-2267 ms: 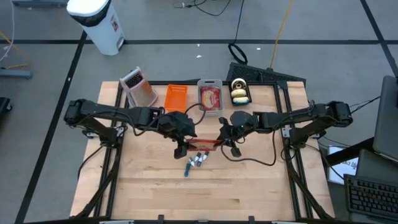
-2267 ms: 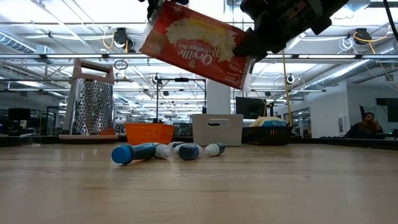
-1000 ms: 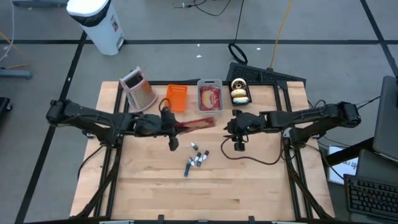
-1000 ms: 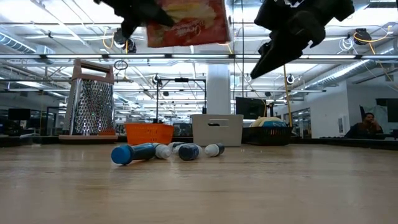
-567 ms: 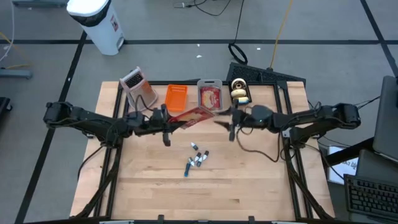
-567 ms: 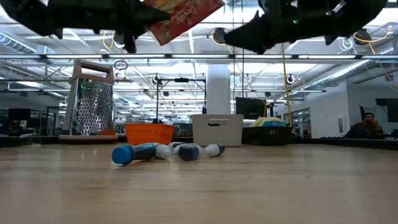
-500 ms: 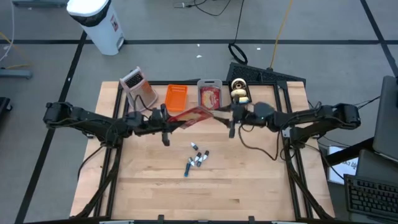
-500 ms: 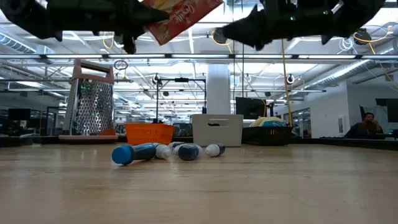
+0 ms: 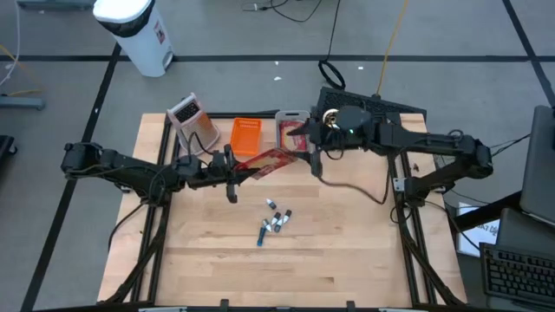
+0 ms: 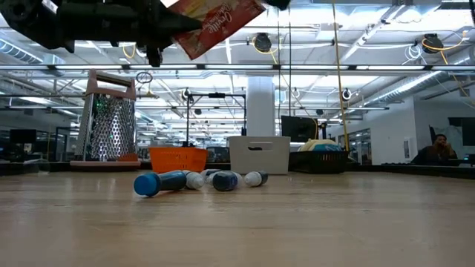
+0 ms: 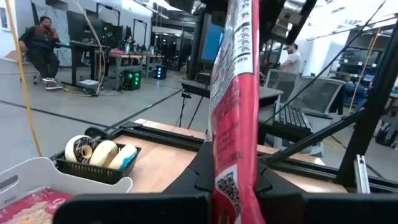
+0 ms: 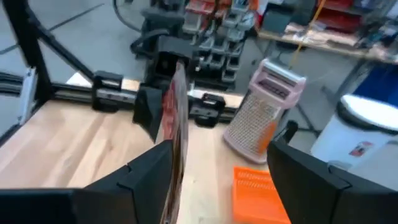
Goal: Pick & Place Food Item
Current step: Put the red popcorn package into the gray bin
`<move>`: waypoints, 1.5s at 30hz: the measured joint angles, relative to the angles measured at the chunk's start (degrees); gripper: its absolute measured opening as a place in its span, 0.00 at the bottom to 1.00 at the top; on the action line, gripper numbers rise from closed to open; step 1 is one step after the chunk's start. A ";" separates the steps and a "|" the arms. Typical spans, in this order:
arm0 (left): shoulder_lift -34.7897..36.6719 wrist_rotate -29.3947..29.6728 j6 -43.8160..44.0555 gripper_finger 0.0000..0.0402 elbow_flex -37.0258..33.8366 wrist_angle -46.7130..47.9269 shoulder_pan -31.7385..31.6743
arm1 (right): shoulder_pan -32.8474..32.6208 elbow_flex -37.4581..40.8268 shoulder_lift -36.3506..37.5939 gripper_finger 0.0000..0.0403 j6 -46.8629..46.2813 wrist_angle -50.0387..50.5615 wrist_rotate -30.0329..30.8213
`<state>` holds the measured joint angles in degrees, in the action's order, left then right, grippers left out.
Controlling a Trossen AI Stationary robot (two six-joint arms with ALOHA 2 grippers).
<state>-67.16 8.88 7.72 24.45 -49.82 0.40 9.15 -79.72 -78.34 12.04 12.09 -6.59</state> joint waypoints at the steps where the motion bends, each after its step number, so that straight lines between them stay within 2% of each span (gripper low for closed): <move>1: 0.00 -0.04 -0.12 0.03 0.00 0.00 -0.02 | 0.00 -2.26 -1.25 0.62 0.06 3.44 -0.77; 6: -0.02 0.05 -0.50 0.03 0.00 0.01 -0.10 | 0.00 -9.25 -8.51 0.58 0.95 12.72 -1.01; 8: -0.02 0.16 -0.52 0.03 0.00 0.00 -0.06 | 0.00 -10.18 -9.62 0.54 0.87 12.68 -1.05; 19: 0.00 0.14 -0.11 0.04 0.02 0.53 -0.48 | -0.32 -10.30 -7.58 0.23 0.70 12.34 -1.13; 23: -0.02 0.13 -0.13 0.03 0.02 0.81 -0.48 | -0.61 -10.30 -7.28 0.20 0.62 11.94 -1.12; 30: -0.04 0.05 0.20 0.04 0.02 1.00 -0.48 | -0.64 -10.30 -7.28 0.20 2.28 12.60 -1.14; 36: -0.04 -0.50 0.29 0.04 0.02 1.31 -0.48 | -0.66 -10.30 -7.26 0.03 4.61 13.44 -1.38; 40: -0.04 3.60 4.11 0.14 0.36 2.87 -0.43 | -0.66 -10.30 -7.26 0.03 4.85 13.85 -1.13; 45: 1.53 4.71 3.80 0.41 2.92 10.02 -0.48 | -0.59 -10.30 -7.26 0.02 5.60 16.40 -0.87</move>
<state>-65.63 13.58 11.52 27.36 -39.80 -0.08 8.56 -90.02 -85.60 17.64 28.49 -7.46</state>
